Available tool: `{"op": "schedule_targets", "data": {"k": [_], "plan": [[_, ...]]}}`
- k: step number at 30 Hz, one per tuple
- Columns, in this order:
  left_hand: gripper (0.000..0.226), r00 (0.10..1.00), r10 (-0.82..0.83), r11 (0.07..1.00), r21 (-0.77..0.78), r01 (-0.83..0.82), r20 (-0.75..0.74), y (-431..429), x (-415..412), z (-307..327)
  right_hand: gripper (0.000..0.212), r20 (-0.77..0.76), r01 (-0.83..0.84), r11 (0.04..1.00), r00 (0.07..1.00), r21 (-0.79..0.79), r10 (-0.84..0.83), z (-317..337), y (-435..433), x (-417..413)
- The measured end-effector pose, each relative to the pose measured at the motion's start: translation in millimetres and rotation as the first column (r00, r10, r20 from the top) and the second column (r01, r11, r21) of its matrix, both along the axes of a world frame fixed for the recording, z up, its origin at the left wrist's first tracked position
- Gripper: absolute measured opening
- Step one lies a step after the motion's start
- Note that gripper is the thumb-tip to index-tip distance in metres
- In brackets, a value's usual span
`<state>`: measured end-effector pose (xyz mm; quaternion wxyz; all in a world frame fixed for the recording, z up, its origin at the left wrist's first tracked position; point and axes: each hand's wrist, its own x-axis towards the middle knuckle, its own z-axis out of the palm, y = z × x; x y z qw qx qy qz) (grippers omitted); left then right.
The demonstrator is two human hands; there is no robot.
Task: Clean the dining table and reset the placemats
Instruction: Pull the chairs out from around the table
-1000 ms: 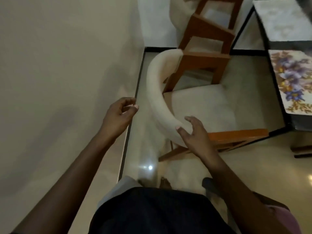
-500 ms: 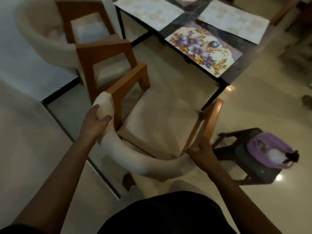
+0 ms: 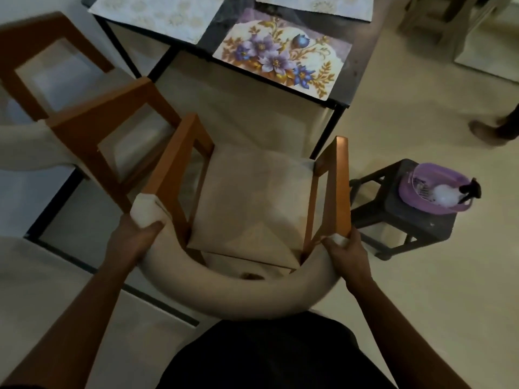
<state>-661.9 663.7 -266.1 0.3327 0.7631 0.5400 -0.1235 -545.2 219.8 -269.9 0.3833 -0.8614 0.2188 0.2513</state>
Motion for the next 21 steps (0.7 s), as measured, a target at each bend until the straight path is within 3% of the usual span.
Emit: {"op": "schedule_targets", "data": {"k": [4,10,21], "plan": [[0.080,0.993,-0.101,0.991,0.084,0.107,-0.067,7.7,1.9,-2.9,0.059,-0.009,0.025,0.997,1.000,-0.077,-0.026,-3.3,9.3,9.8],[0.076,0.985,-0.167,0.981,0.090,0.171,-0.044,39.1,25.2,4.9,0.061,-0.037,0.076,0.994,0.996,-0.080,-0.079,-6.7,39.0,5.9],[0.085,0.964,-0.264,0.963,0.052,0.265,-0.019,108.8,85.6,7.7,0.052,0.044,0.218,0.967,0.976,-0.129,-0.214,2.6,110.2,12.5]]}}
